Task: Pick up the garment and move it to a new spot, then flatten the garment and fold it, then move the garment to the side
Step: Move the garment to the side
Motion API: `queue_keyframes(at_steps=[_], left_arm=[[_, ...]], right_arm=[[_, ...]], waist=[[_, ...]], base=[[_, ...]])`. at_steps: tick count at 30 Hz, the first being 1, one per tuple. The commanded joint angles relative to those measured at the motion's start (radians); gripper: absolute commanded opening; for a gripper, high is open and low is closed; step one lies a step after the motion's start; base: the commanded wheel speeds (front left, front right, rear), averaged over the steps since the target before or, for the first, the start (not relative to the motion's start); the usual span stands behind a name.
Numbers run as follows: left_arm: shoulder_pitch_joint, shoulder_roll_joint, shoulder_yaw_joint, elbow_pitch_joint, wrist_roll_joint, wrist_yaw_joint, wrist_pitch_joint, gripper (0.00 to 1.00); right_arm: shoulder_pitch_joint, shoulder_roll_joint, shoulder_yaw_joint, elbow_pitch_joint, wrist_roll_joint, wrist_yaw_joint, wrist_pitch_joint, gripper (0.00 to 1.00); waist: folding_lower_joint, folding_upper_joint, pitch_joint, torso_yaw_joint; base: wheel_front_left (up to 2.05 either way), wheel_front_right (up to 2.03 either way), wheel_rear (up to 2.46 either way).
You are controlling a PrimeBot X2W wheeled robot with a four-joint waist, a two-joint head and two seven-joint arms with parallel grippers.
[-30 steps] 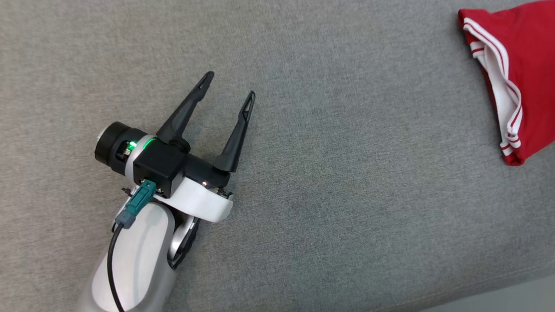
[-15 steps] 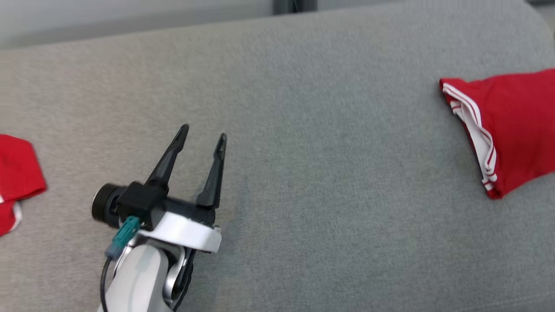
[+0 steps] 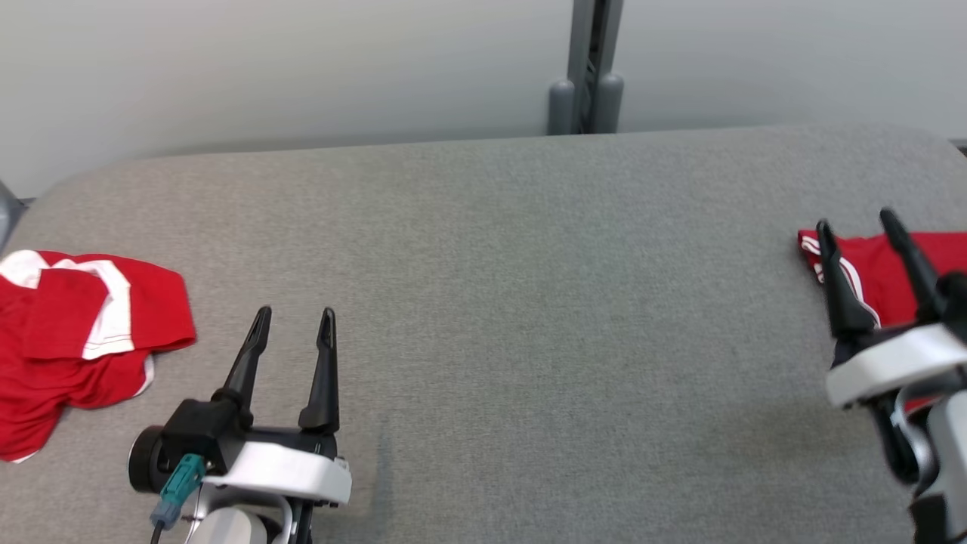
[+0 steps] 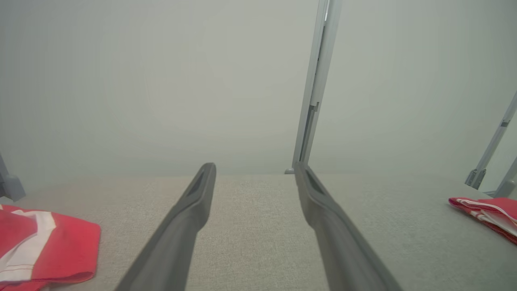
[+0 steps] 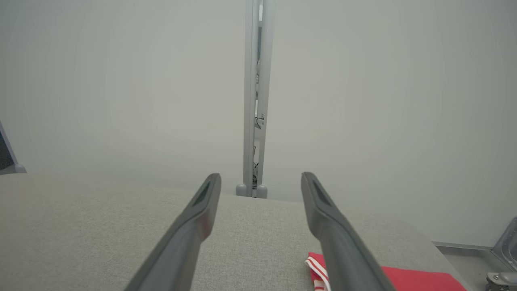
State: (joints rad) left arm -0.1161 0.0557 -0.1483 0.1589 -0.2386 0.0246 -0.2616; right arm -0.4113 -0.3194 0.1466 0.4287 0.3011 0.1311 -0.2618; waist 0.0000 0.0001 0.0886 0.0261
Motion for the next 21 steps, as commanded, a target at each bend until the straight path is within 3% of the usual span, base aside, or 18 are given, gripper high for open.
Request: queue_keyframes(at_steps=[1, 2, 10, 21], left_arm=[[0.017, 0.003, 0.008, 0.000, 0.003, 0.002, -0.003, 1.00], [0.034, 0.002, 0.019, -0.002, 0.011, 0.003, -0.004, 1.00], [0.095, -0.003, 0.046, -0.004, 0.017, 0.002, -0.004, 1.00], [0.106, -0.003, 0.043, -0.016, -0.010, 0.020, -0.004, 1.00]], right_arm=[[0.041, 0.023, -0.022, -0.025, -0.013, -0.001, -0.005, 1.00], [0.100, 0.064, -0.049, -0.069, -0.035, -0.001, -0.005, 1.00], [0.261, 0.199, -0.100, -0.160, -0.084, -0.001, -0.005, 1.00], [0.298, 0.249, -0.094, -0.190, -0.106, -0.001, -0.005, 1.00]], waist=[[0.0000, -0.0001, -0.027, 0.025], [0.0000, -0.0001, -0.037, 0.034], [0.0000, -0.0001, -0.064, 0.059], [0.0000, -0.0001, -0.054, 0.073]], base=[[0.00, 0.00, 0.00], [0.00, 0.00, 0.00], [0.00, 0.00, 0.00], [0.00, 0.00, 0.00]])
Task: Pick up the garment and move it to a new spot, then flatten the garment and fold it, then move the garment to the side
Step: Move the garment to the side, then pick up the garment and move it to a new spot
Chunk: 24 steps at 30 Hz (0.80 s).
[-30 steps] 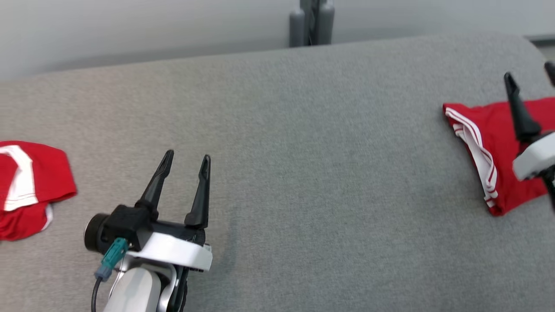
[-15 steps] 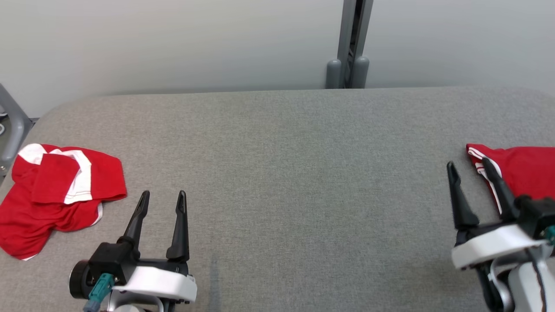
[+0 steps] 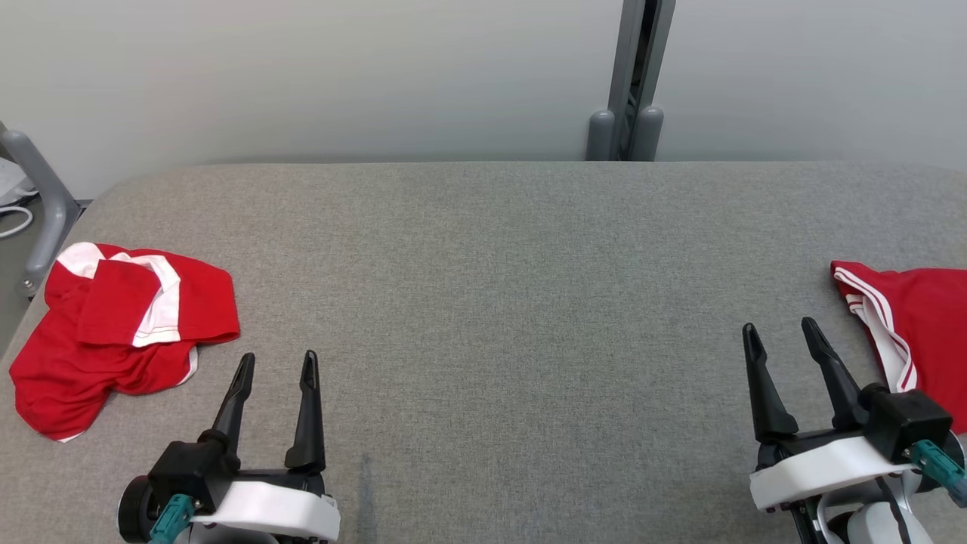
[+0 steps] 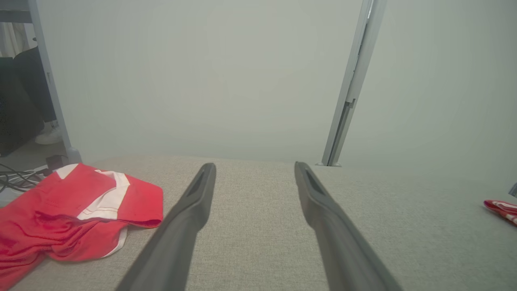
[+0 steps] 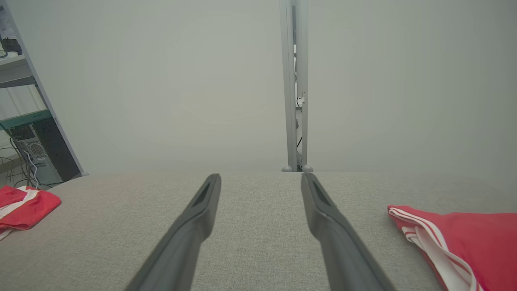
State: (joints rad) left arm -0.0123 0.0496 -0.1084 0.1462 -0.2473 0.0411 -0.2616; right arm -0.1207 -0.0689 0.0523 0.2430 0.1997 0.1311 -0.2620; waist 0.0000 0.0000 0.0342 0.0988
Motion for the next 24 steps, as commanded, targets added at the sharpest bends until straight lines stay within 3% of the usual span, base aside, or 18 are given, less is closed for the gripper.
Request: queue_keyframes(at_steps=[1, 24], left_arm=[[0.002, 0.003, 0.004, -0.003, -0.003, 0.004, -0.004, 1.00], [-0.013, 0.003, -0.006, 0.010, -0.008, 0.005, -0.004, 1.00]], right_arm=[[0.007, 0.000, 0.001, -0.004, -0.006, -0.001, -0.005, 1.00], [0.004, 0.011, -0.001, 0.016, 0.003, -0.001, -0.005, 1.00]], waist=[[0.0000, 0.0000, 0.000, 0.001], [0.0000, 0.0000, 0.005, -0.012]], base=[[0.00, 0.00, 0.00], [0.00, 0.00, 0.00]])
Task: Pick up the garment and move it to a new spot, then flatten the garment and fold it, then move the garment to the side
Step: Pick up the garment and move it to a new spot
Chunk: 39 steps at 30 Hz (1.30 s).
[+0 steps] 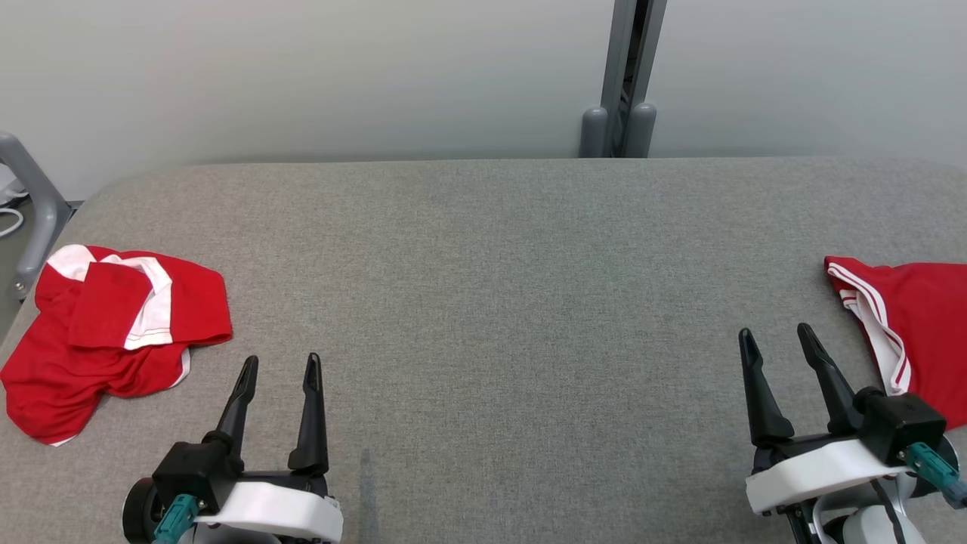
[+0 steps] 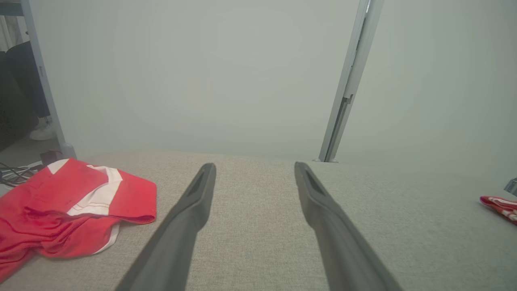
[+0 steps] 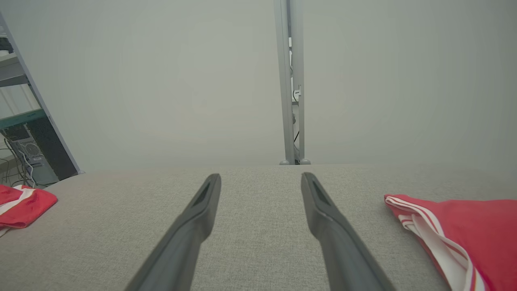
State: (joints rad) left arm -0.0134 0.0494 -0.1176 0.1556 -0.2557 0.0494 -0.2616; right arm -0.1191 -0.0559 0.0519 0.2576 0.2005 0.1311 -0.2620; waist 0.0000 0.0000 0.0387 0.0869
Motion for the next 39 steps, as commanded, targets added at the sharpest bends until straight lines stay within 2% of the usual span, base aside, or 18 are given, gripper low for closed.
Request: queue_keyframes(at_steps=[1, 39], left_arm=[[-0.013, 0.003, 0.003, 0.002, 0.002, -0.004, -0.004, 1.00], [-0.023, 0.003, -0.005, 0.009, 0.006, -0.012, -0.004, 1.00]], right_arm=[[0.001, -0.001, -0.001, 0.003, 0.001, -0.001, -0.005, 1.00], [-0.003, 0.001, -0.006, 0.029, 0.001, -0.001, -0.005, 1.00]], waist=[[0.0000, 0.0000, 0.001, 0.000], [0.0000, 0.0000, 0.012, -0.001]], base=[[0.00, 0.00, 0.00], [0.00, 0.00, 0.00]])
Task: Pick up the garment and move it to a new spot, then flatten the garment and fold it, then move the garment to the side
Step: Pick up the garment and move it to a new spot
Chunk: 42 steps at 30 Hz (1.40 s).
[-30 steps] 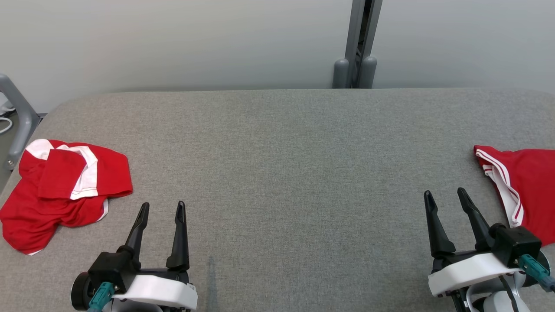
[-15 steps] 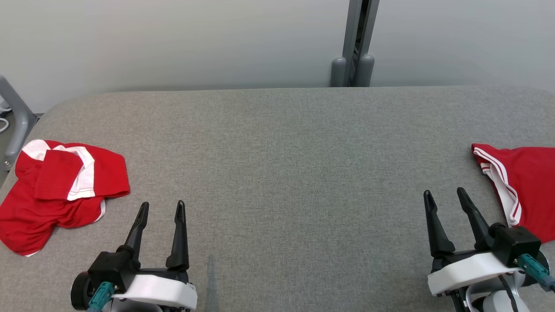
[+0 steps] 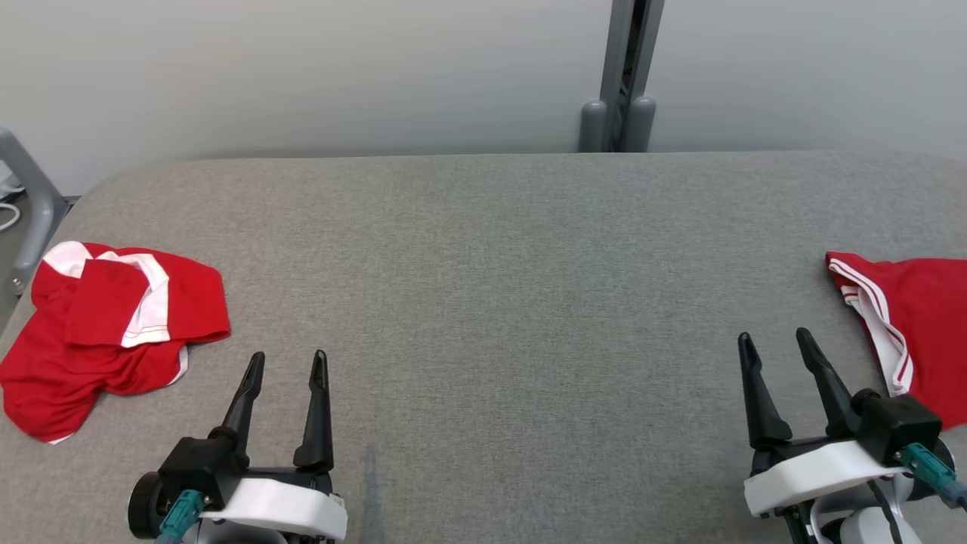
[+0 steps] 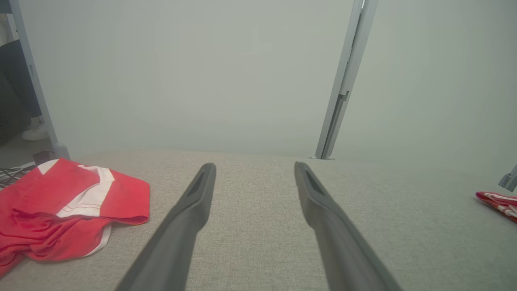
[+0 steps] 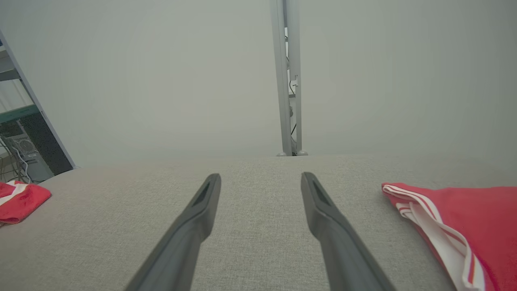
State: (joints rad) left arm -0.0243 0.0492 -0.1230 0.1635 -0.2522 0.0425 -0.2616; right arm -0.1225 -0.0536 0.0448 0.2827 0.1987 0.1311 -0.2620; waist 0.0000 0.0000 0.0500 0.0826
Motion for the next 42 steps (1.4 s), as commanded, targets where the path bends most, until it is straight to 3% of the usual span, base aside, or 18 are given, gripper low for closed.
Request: queue_keyframes(at_steps=[1, 9, 18, 29, 42], left_arm=[[-0.014, 0.003, -0.002, 0.003, 0.003, -0.005, -0.004, 1.00], [-0.029, 0.004, -0.015, 0.004, -0.003, 0.002, -0.004, 1.00], [-0.003, 0.003, 0.060, -0.004, 0.029, 0.005, -0.004, 1.00], [0.023, 0.003, 0.089, -0.013, 0.038, -0.014, -0.004, 1.00], [0.037, 0.004, 0.094, -0.028, 0.025, -0.001, -0.004, 1.00]], right_arm=[[0.000, -0.001, 0.010, 0.001, 0.008, -0.001, -0.005, 1.00], [0.016, -0.010, 0.042, -0.012, 0.017, -0.001, -0.005, 1.00], [0.002, -0.013, 0.133, -0.028, 0.066, -0.001, -0.005, 1.00], [0.020, -0.010, 0.180, -0.003, 0.081, -0.001, -0.005, 1.00], [0.011, -0.006, 0.214, 0.011, 0.084, -0.001, -0.005, 1.00]], waist=[[0.0000, 0.0000, 0.002, 0.010], [0.0000, 0.0000, 0.012, 0.137], [0.0000, 0.0000, -0.012, 0.299], [0.0000, 0.0000, -0.038, 0.395], [0.0000, 0.0000, -0.051, 0.412]], base=[[0.00, 0.00, 0.00], [0.00, 0.00, 0.00], [0.00, 0.00, 0.00], [0.00, 0.00, 0.00], [0.00, 0.00, 0.00]])
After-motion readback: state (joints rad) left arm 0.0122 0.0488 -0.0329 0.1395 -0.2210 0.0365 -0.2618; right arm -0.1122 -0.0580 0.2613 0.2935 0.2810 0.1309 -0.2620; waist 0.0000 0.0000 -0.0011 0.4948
